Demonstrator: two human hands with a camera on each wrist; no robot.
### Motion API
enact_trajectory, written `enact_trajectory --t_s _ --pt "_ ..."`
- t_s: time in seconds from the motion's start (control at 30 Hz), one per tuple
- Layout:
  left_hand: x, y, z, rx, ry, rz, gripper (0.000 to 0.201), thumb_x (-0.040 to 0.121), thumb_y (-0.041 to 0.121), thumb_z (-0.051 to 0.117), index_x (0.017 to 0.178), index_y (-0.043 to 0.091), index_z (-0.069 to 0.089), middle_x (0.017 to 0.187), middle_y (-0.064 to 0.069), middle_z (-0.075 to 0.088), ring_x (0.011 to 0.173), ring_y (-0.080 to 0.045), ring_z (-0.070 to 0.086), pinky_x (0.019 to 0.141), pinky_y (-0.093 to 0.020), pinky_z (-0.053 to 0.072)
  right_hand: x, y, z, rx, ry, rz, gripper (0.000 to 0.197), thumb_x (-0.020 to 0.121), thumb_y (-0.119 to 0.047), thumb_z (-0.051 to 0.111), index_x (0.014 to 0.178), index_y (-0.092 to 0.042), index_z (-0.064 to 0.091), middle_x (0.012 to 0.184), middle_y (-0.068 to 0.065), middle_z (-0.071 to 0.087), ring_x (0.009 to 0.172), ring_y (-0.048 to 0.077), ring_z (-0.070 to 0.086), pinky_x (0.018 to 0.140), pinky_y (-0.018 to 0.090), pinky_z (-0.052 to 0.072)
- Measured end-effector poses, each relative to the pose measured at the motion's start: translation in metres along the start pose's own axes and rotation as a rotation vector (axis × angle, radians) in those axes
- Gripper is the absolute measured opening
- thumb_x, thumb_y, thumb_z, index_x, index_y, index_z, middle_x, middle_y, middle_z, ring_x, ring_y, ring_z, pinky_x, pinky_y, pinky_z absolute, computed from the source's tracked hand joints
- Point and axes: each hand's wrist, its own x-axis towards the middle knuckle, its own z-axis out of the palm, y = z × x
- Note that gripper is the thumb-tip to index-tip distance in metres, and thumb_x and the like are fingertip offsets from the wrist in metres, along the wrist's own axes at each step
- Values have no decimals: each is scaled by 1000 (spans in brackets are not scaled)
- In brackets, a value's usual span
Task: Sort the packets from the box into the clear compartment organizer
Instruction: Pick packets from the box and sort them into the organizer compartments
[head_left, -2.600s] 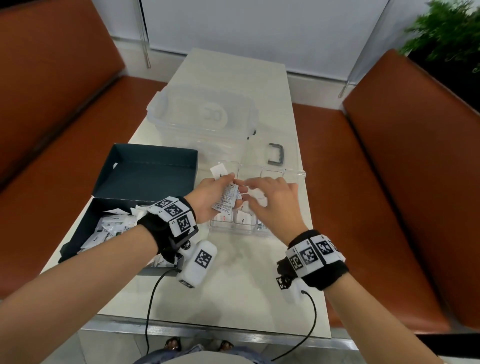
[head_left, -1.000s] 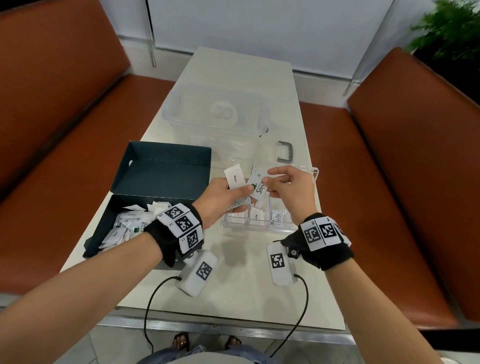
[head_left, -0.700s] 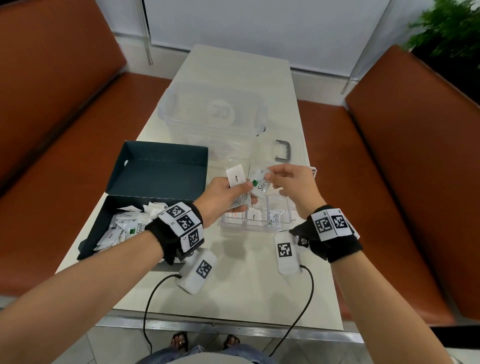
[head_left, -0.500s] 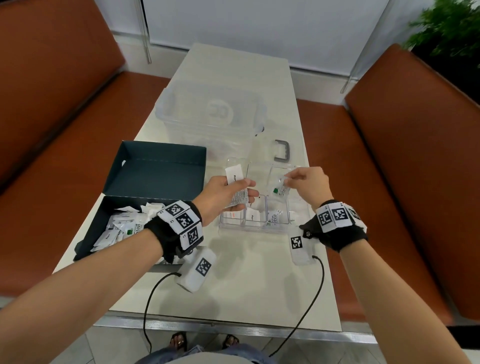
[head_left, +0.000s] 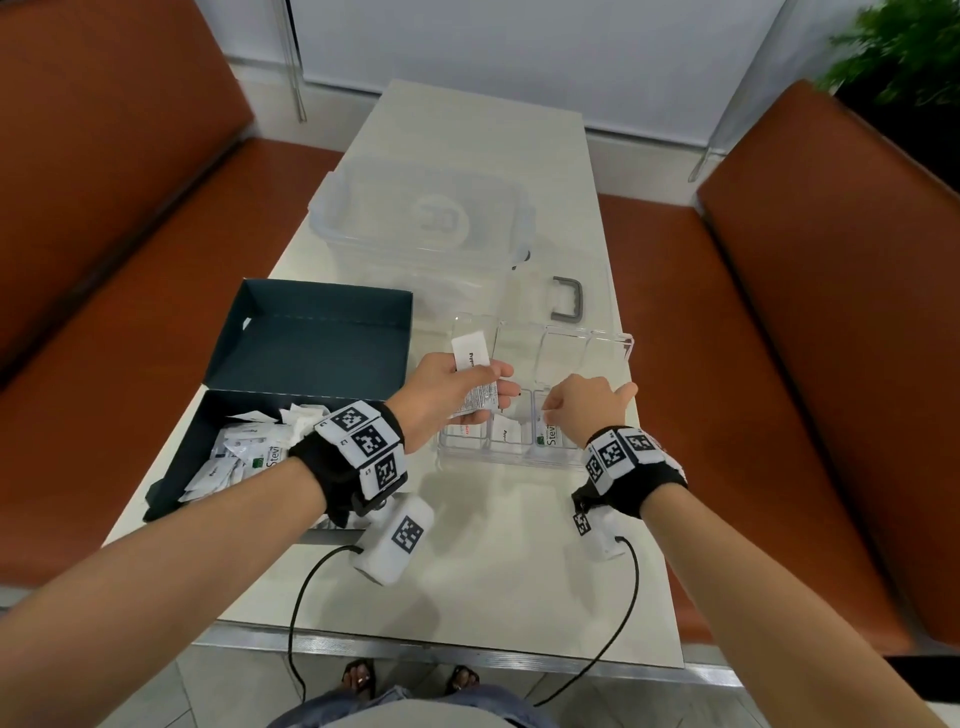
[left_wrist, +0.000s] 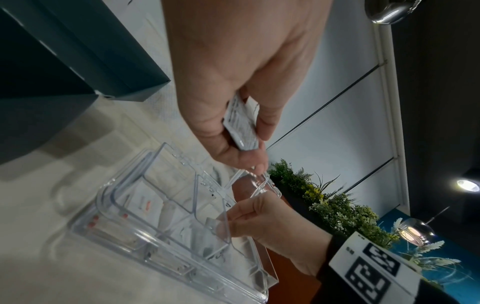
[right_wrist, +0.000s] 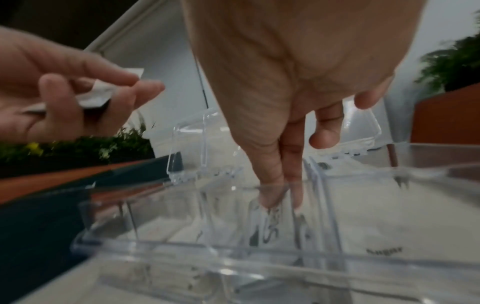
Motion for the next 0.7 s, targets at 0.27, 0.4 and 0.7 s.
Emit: enact_trajectory --t_s 0.27,0.4,0.7 --pt "-1 1 -4 -18 -7 -4 22 98 20 56 113 7 66 101 -7 75 86 -14 71 60 -19 54 -6 5 6 -265 -21 -142 27 90 -31 59 117 -31 62 104 -4 66 109 21 50 99 48 23" --pt "-2 1 -4 -25 -10 -36 24 98 24 56 112 8 67 100 -7 76 87 -15 72 59 -20 54 -10 6 6 -265 31 -148 31 90 -17 57 118 -30 62 102 -3 66 107 21 52 99 47 23" --pt "-6 3 2 -34 -4 -59 28 99 28 54 112 7 67 102 -8 75 89 -16 72 60 -21 55 -11 5 8 -318 43 -146 30 88 -31 63 118 -36 62 106 -3 66 115 22 44 100 48 22"
